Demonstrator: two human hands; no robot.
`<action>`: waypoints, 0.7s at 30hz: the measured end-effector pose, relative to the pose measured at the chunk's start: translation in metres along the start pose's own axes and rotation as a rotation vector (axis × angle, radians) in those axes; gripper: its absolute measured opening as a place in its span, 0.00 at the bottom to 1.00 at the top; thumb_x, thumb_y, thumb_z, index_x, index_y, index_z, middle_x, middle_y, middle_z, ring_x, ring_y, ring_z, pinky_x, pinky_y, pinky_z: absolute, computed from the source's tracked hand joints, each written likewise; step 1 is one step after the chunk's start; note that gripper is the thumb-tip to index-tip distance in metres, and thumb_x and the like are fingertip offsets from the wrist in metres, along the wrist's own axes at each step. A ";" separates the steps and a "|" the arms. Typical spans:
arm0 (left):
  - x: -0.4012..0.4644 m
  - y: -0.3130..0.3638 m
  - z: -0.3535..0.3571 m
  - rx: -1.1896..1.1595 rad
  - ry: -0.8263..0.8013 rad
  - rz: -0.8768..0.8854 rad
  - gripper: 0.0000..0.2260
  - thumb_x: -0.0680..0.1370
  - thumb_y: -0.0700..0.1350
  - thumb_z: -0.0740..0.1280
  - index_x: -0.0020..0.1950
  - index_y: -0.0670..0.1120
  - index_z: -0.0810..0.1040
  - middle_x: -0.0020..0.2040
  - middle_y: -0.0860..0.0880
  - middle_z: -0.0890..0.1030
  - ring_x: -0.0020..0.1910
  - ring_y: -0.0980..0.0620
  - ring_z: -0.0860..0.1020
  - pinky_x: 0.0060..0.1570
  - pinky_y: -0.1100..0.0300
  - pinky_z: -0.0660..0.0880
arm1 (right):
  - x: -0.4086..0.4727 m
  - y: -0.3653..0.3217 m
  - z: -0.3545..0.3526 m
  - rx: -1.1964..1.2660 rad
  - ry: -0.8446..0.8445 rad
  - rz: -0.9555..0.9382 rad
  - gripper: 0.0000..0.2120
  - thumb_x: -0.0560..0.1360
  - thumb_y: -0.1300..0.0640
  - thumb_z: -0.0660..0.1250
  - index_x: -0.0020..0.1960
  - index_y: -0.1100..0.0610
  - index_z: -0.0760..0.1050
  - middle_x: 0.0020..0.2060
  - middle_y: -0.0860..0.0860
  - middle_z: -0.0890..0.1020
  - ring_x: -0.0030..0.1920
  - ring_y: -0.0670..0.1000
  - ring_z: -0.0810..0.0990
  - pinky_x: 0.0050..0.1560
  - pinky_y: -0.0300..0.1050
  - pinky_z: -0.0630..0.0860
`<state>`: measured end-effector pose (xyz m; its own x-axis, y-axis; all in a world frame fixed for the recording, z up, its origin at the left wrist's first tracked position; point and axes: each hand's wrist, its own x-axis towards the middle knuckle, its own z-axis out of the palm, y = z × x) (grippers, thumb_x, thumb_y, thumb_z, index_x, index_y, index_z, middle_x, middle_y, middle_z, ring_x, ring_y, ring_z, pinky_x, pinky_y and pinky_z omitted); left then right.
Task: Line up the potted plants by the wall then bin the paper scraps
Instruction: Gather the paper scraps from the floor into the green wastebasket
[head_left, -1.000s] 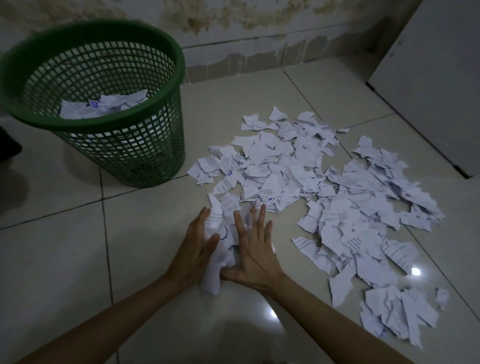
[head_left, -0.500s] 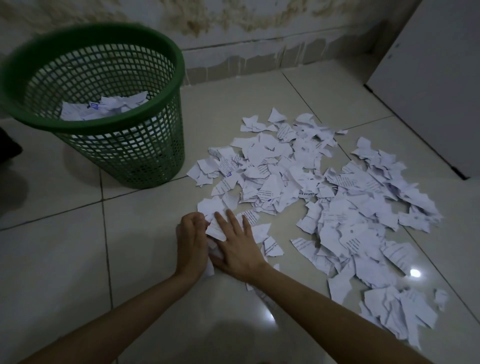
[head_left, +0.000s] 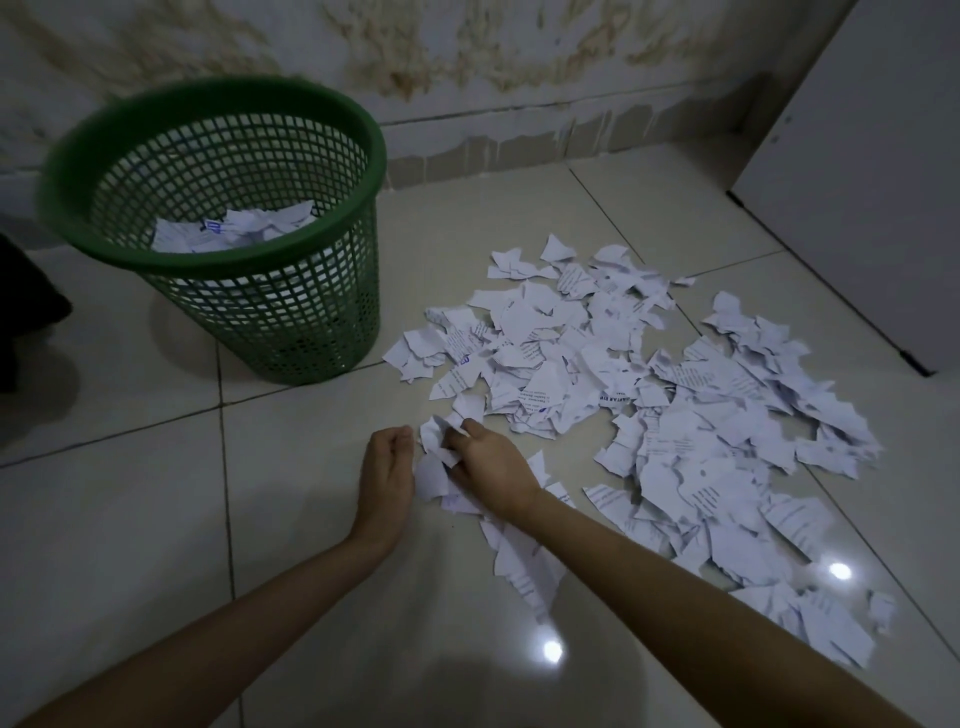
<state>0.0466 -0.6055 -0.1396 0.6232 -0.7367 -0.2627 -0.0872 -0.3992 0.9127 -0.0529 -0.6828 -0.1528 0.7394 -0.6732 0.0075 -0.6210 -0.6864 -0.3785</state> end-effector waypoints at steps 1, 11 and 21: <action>0.003 0.000 0.001 -0.007 0.017 -0.022 0.08 0.82 0.42 0.53 0.54 0.43 0.70 0.50 0.44 0.73 0.56 0.45 0.73 0.53 0.60 0.66 | 0.001 -0.001 -0.004 0.067 -0.032 0.058 0.14 0.76 0.61 0.63 0.59 0.65 0.75 0.51 0.63 0.79 0.49 0.62 0.79 0.45 0.48 0.72; 0.002 0.093 -0.001 -0.696 -0.198 -0.511 0.22 0.80 0.58 0.52 0.59 0.44 0.75 0.50 0.41 0.77 0.50 0.44 0.75 0.54 0.52 0.71 | 0.021 -0.036 -0.089 0.461 0.170 0.087 0.06 0.73 0.67 0.64 0.46 0.67 0.79 0.45 0.62 0.82 0.45 0.58 0.78 0.42 0.45 0.67; 0.010 0.184 -0.011 -0.715 -0.243 -0.243 0.18 0.82 0.49 0.48 0.36 0.44 0.67 0.35 0.47 0.67 0.33 0.53 0.67 0.32 0.63 0.64 | 0.050 -0.066 -0.174 0.041 0.290 -0.088 0.21 0.64 0.54 0.55 0.50 0.64 0.75 0.45 0.60 0.76 0.43 0.61 0.76 0.36 0.45 0.62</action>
<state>0.0455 -0.6803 0.0297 0.3666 -0.8053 -0.4659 0.6014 -0.1770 0.7791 -0.0203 -0.7196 0.0337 0.6811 -0.6661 0.3041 -0.5425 -0.7379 -0.4015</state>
